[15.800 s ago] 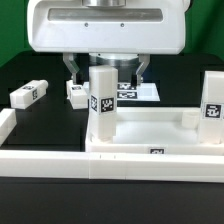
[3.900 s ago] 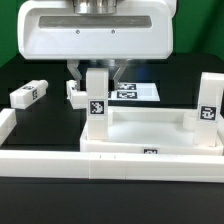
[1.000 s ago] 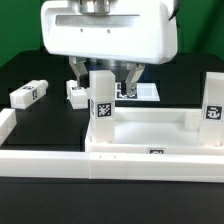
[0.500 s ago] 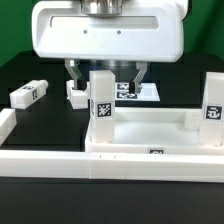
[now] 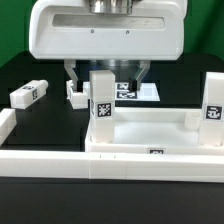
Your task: Assemble desk
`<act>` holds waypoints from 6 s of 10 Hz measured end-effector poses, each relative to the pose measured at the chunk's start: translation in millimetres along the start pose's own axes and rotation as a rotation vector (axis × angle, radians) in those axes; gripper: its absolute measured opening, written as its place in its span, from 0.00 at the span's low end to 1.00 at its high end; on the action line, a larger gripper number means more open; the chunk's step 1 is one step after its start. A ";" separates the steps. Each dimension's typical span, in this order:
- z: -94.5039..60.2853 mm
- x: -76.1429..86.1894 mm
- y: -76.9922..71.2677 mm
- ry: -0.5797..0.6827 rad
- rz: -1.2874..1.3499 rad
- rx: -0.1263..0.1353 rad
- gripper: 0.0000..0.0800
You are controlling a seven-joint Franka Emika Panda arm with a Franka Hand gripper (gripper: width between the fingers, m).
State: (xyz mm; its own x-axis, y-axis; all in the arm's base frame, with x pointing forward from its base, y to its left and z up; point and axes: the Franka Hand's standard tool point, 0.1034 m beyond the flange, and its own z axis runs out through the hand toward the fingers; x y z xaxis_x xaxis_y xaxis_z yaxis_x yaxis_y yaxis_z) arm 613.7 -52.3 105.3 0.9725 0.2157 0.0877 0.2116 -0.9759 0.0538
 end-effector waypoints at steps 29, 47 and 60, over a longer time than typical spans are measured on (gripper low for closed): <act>1.6 -3.2 5.6 -0.021 1.417 0.066 0.36; 1.4 -1.6 2.7 0.008 0.283 0.037 0.81; 1.6 -2.4 3.7 0.004 0.046 0.019 0.36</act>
Offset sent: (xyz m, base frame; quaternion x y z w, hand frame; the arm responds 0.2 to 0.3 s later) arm 0.0000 0.0000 0.0000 0.0000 0.0000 0.0000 1.0000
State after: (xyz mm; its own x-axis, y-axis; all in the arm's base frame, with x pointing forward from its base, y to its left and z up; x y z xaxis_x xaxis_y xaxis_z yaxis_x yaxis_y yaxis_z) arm 612.3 -56.5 103.7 0.9808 0.1708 0.0936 0.1687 -0.9852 0.0304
